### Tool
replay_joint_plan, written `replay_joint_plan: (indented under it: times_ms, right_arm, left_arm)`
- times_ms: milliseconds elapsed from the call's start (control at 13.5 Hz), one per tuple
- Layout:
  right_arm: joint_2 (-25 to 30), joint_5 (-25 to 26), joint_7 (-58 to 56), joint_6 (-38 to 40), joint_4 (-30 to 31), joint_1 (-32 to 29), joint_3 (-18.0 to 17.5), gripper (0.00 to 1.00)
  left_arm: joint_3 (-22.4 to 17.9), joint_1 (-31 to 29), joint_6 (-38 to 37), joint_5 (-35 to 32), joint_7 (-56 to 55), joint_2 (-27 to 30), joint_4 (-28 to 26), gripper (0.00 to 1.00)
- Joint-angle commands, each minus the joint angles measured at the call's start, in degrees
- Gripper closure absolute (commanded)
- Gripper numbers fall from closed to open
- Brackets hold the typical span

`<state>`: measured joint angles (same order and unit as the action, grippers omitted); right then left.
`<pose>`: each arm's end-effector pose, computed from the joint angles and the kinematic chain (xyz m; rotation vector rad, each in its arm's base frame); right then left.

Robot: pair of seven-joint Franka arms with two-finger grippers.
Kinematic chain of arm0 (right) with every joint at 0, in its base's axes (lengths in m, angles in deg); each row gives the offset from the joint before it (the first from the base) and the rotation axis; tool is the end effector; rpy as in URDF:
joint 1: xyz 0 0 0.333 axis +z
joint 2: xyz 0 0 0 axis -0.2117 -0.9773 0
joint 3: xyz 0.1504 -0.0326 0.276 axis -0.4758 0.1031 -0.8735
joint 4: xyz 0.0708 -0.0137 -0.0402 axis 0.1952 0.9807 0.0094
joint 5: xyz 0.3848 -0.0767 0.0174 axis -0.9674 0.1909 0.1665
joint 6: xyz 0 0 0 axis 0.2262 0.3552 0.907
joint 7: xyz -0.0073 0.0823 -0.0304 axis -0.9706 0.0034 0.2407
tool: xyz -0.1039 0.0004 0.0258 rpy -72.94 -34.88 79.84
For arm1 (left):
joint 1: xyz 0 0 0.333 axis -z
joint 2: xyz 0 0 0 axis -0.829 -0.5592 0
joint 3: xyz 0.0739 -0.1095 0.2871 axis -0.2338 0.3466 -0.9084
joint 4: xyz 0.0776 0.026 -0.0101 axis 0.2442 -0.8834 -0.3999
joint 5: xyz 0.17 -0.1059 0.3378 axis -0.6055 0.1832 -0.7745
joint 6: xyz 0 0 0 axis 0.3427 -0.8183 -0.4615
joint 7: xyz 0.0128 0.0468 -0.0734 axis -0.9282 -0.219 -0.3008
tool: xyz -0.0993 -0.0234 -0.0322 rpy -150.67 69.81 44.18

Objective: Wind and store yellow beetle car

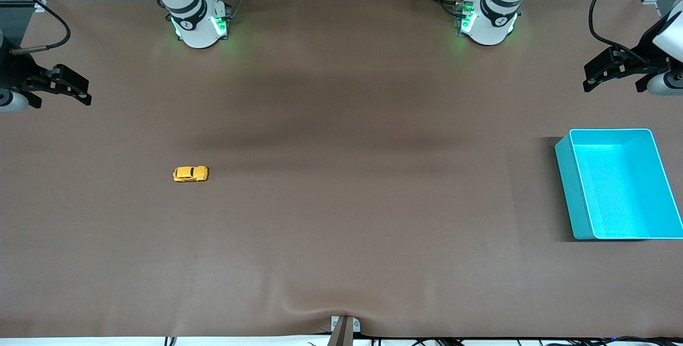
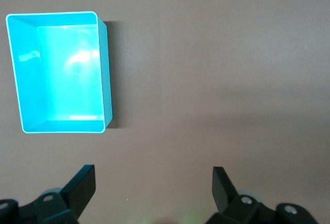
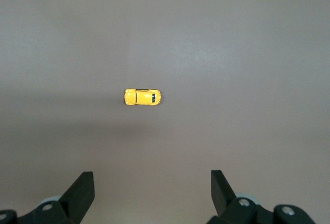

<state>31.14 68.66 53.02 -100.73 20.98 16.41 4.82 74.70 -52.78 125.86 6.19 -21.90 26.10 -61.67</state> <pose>0.5423 -0.0005 0.6305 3.1015 0.1187 -0.0092 0.5361 -0.0429 0.6597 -3.1153 0.0428 -0.0003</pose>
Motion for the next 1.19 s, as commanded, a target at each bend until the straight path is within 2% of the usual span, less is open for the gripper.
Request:
replay_joint_plan:
  times_ms: [0, 1112]
  right_arm:
    - [1.6, 0.34, 1.03, -0.67, 0.51, 0.21, -0.2, 0.0]
    - [0.81, -0.1, 1.12, -0.32, -1.26, 2.41, 0.16, 0.0]
  left_arm:
    - [-0.24, 0.12, 0.12, 0.47, 0.35, 0.2, 0.32, 0.0]
    - [-0.68, 0.03, 0.12, 0.39, 0.44, 0.2, 0.23, 0.0]
